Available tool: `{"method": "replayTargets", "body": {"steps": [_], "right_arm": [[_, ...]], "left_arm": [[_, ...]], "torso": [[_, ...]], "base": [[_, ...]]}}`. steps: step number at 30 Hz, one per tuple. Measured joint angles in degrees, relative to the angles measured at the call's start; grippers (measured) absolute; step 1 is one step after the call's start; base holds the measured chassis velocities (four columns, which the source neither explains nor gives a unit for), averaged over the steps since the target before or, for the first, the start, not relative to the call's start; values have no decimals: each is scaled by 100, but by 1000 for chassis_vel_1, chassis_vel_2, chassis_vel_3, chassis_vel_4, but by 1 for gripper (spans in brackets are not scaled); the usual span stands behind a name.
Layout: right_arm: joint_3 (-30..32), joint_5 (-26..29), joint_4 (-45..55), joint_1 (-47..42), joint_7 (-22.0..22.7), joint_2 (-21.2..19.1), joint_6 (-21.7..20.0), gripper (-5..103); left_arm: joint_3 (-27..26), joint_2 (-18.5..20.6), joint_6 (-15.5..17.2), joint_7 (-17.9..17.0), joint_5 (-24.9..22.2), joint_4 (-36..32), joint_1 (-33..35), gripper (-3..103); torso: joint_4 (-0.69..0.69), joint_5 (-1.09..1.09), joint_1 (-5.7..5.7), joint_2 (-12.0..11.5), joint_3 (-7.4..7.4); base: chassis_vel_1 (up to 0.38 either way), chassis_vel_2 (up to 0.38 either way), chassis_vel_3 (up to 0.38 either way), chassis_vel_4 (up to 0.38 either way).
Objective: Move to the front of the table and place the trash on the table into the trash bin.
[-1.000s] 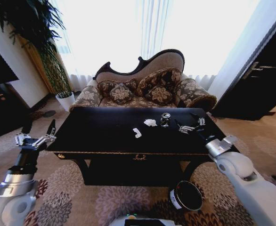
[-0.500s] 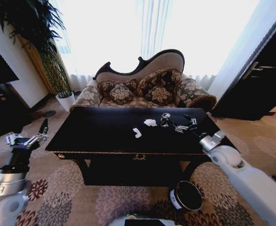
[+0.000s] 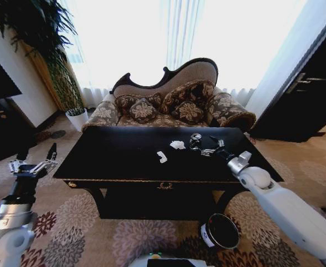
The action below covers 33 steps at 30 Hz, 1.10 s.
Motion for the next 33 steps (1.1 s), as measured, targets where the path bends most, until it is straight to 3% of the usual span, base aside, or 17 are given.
{"method": "replayTargets", "body": {"steps": [15,17,19,27,30,31,33], "right_arm": [[-692,-329,-477,887,74,195,-88,103],[-724,-355,-586,950,15,199,-88,91],[-725,-357,-603,951,7,201,-89,91],[-691,-348,-632,774,-21,246,-90,58],[-680,-365,-643,743,-38,270,-67,53],[-666,-373,-643,703,-54,298,-42,42],[-655,-377,-643,673,-61,313,-30,42]], "left_arm": [[-27,43,-20,20,147,-9,75,100],[6,46,-22,22,203,-22,90,100],[20,42,-24,22,219,-26,91,100],[144,26,-30,24,286,2,61,100],[208,7,-54,24,338,27,60,100],[294,-44,-78,26,404,46,54,100],[342,-76,-83,27,435,50,49,100]], "torso": [[1,0,0,0,0],[0,-1,0,0,0],[-1,0,0,0,0],[-1,0,-1,1,0],[-1,0,-1,1,0],[0,0,-1,1,0],[-1,0,-1,0,0]], "base": [[0,0,0,0],[0,0,0,0],[0,0,0,0],[0,0,0,0],[0,0,0,0],[0,0,0,0],[0,0,0,0]]}}
